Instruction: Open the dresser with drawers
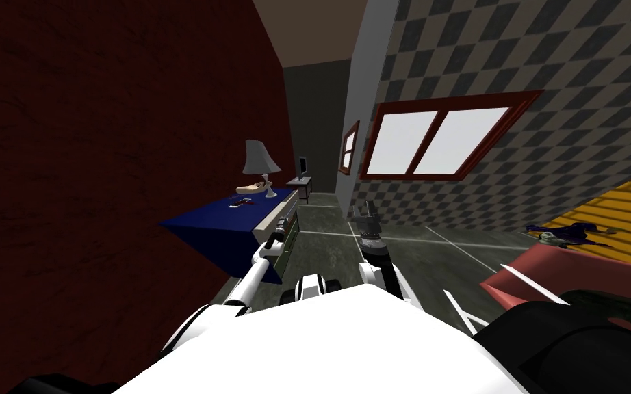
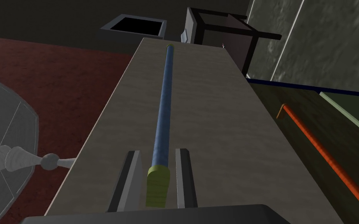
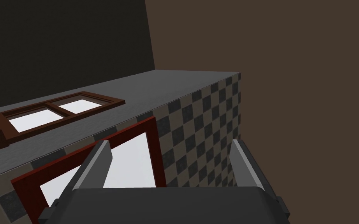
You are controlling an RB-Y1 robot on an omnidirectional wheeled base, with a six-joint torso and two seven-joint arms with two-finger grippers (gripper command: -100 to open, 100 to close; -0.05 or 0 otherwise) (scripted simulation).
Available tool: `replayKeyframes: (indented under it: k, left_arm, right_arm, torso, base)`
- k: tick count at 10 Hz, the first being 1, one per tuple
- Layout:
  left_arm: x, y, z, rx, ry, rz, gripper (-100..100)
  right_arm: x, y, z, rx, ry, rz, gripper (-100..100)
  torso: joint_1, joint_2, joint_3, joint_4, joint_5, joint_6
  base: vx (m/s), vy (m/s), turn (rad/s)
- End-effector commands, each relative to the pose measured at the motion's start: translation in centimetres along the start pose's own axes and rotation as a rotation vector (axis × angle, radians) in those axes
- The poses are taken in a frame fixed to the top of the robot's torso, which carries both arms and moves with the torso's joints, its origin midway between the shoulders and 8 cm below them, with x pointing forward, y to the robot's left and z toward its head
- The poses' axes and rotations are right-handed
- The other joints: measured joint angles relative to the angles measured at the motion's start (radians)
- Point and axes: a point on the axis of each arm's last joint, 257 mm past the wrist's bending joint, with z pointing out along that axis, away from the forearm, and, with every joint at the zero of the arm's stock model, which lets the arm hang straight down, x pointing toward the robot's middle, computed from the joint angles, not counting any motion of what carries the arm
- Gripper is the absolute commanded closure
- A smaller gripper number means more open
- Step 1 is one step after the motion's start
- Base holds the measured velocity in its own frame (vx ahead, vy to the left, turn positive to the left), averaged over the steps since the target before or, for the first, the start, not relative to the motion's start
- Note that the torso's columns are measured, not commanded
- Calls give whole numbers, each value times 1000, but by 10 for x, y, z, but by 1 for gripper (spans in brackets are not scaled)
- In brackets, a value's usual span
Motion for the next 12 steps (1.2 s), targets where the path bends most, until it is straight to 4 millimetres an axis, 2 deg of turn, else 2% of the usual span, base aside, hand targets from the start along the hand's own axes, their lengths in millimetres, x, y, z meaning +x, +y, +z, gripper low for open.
replayKeyframes:
  k: [1, 3, 5, 6, 7, 8, 10, 11, 12]
  left_arm:
    - [11, 8, 15, -46, 10, 16, 100]
    - [21, -5, 32, -40, 25, 30, 100]
    - [23, -6, 38, -47, 27, 36, 100]
    - [22, -2, 35, -52, 25, 35, 100]
    - [3, -6, 24, -26, 36, 79, 100]
    - [2, -6, 16, -19, 41, 73, 100]
    - [2, -6, 13, -14, 41, 58, 100]
    - [-13, -5, -1, -4, 59, 106, 100]
    - [-14, -1, -8, -6, 64, 104, 100]
  right_arm:
    - [0, 0, 0, 0, 0, 0, 0]
    - [0, 0, 0, 0, 0, 0, 0]
    - [0, 0, 0, 0, 0, 0, 0]
    - [0, 0, 0, 0, 0, 0, 0]
    - [0, 0, 0, 0, 0, 0, 0]
    - [0, 0, 0, 0, 0, 0, 0]
    - [0, 0, 0, 0, 0, 0, 0]
    - [0, 0, 0, 0, 0, 0, 0]
    - [0, 0, 0, 0, 0, 0, 0]
  torso:
    - [-1, -3, -2, -2, 0, 1]
    - [0, 9, 5, -2, 0, -4]
    - [-2, 6, 3, 3, -1, -2]
    - [-3, 4, 2, 3, -2, 0]
    - [-3, 4, 2, 3, -1, 0]
    - [-4, 1, 1, 4, -3, -7]
    - [-3, 2, 1, 2, 0, 7]
    - [-2, 3, 2, 2, 0, 8]
    - [-5, 0, 0, 2, -2, -3]
  base:
    - [-102, 14, 173]
    - [-100, 6, 26]
    - [-13, -5, 10]
    - [0, 0, 0]
    - [157, -88, 308]
    - [215, -129, 337]
    - [59, -24, 43]
    - [146, -88, 248]
    - [198, -139, 308]
